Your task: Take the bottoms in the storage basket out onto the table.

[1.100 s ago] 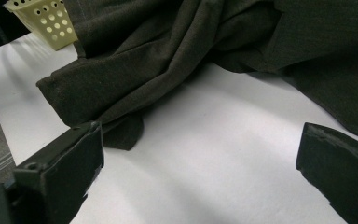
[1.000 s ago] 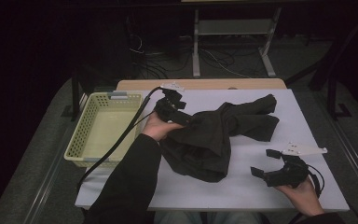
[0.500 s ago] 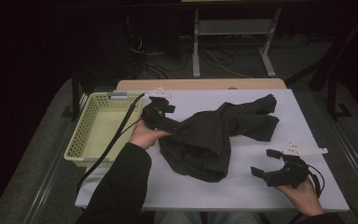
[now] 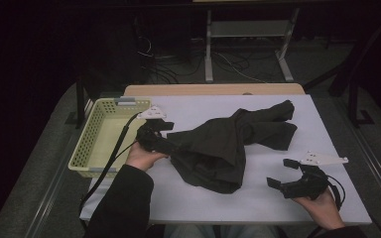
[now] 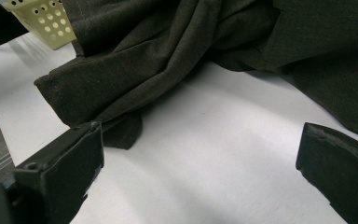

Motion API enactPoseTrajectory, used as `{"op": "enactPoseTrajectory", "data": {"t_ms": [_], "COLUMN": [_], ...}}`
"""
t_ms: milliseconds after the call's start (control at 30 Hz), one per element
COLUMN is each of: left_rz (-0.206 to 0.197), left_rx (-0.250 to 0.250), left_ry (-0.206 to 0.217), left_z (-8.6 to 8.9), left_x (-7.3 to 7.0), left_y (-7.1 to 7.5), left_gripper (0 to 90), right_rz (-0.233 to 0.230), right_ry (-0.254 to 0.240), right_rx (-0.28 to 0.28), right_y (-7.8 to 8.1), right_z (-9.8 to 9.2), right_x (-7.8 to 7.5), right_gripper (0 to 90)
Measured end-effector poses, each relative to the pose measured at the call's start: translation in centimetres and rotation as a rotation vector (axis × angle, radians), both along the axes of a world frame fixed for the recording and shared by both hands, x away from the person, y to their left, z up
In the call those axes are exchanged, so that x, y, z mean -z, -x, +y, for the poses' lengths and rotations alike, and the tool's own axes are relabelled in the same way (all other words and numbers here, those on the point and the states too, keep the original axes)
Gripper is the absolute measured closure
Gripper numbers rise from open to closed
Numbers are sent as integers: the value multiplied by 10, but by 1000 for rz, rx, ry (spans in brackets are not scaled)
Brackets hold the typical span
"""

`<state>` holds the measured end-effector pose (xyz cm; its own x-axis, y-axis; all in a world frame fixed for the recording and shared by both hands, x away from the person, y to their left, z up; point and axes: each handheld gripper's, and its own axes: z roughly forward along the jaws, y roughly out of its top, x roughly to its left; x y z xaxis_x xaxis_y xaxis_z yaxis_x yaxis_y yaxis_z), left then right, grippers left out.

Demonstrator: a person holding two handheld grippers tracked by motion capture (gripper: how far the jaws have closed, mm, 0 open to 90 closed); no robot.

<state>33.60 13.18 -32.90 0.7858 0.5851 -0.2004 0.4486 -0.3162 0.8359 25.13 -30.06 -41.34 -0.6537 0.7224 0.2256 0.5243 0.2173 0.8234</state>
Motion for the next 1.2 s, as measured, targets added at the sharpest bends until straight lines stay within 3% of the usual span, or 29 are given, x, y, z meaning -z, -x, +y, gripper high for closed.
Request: {"op": "enactPoseTrajectory", "data": {"t_ms": [233,600,767,933,1200], "left_rz": [-17,-40,-22,-19,7], "left_rx": [-23,-66,-100,-120,-138], "left_ry": [-13,12,41,18,34], "left_z": [15,35,42,46,50], "left_x": [4,21,32,48,69], "left_y": [15,40,51,64,77], "left_gripper": [0,0,0,0,0], "right_rz": [-4,-2,-4,-3,-4], "right_ry": [1,4,3,4,7], "right_rx": [1,1,3,4,6], "right_y": [0,-1,0,0,0], "right_z": [0,1,1,1,2], "right_x": [0,0,0,0,0], "right_gripper": [3,3,3,3,3]}}
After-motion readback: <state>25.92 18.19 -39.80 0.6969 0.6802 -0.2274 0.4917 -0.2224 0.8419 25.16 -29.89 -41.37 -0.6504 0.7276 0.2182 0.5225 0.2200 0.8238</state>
